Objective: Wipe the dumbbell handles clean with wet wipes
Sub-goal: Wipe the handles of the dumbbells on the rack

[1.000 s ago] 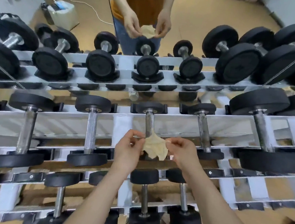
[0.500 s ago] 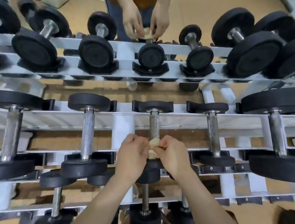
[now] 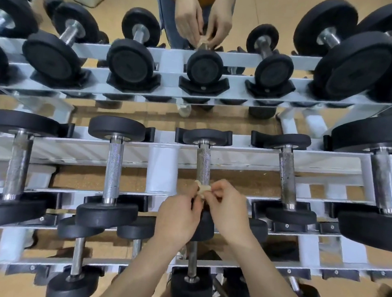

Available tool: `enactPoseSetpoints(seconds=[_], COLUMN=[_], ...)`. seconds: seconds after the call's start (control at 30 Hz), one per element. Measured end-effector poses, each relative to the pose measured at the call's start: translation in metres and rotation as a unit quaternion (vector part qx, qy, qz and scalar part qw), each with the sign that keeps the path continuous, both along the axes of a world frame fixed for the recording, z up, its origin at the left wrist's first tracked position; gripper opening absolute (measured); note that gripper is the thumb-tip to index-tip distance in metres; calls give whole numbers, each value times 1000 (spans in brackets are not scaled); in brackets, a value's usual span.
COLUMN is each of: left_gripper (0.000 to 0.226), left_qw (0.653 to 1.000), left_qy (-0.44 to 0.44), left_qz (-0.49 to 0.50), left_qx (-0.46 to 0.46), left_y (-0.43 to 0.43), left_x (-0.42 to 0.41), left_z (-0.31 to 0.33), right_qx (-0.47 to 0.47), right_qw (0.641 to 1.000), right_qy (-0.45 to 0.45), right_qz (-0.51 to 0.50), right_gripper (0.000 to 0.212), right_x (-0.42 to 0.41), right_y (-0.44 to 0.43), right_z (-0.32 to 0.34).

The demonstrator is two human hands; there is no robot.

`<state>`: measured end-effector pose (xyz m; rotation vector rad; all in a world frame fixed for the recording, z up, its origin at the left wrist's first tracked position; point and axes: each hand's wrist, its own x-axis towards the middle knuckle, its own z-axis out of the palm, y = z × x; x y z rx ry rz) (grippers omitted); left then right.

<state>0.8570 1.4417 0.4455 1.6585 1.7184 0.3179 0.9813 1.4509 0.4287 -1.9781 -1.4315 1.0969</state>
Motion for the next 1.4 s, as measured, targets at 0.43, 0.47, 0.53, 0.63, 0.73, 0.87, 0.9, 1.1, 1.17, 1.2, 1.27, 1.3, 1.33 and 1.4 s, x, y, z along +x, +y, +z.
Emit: enactPoseSetpoints(seconds=[0.43,0.47,0.53,0.63,0.73,0.87,0.9,1.1,1.17,1.2,1.27,1.3,1.33,1.4], left_gripper=[25,27,33,47,45,40,39,42,42,42,40,39,38,34], left_qw=[999,998,998,998,999,996,997,998,997,997,996,996,995,992], left_qy=[-17,-17,-12,-16,-37,-41,-42,-44,-44,-44,-36,-29,-24,-33], left_qz=[-38,-50,-68,-61,-20,-32,-35,-29,-34,-40,-53,-61,-72,-94], left_qx=[-19,-17,-6,-4,31,66,62,46,45,48,56,62,67,76], left_y=[-10,-11,-16,-26,-35,-36,-36,-34,-32,-32,-30,-30,-29,-28], left_x=[-12,-9,-4,-4,-8,-9,-8,-15,-17,-17,-18,-19,-21,-28], left_z=[-6,-6,-6,-5,-1,2,1,-3,-5,-5,-5,-6,-7,-11], right_qx=[-111,-117,-114,-96,-57,118,154,75,31,42,105,128,141,146], right_qw=[974,978,985,990,994,986,981,987,988,989,989,986,982,978], right_qy=[-96,-88,-83,-82,-93,-58,-50,-129,-132,-125,-105,-110,-125,-147], right_qz=[170,147,99,57,6,-99,-108,58,72,64,18,-1,-7,20], right_gripper=[21,21,18,11,14,11,10,8,6,5,4,4,5,8], right_x=[13,18,23,17,2,-23,-27,-9,0,0,-3,-7,-10,-12], right_y=[19,16,9,8,14,18,21,0,-3,3,25,36,42,36], right_z=[20,20,22,18,11,13,13,3,6,8,10,11,11,7])
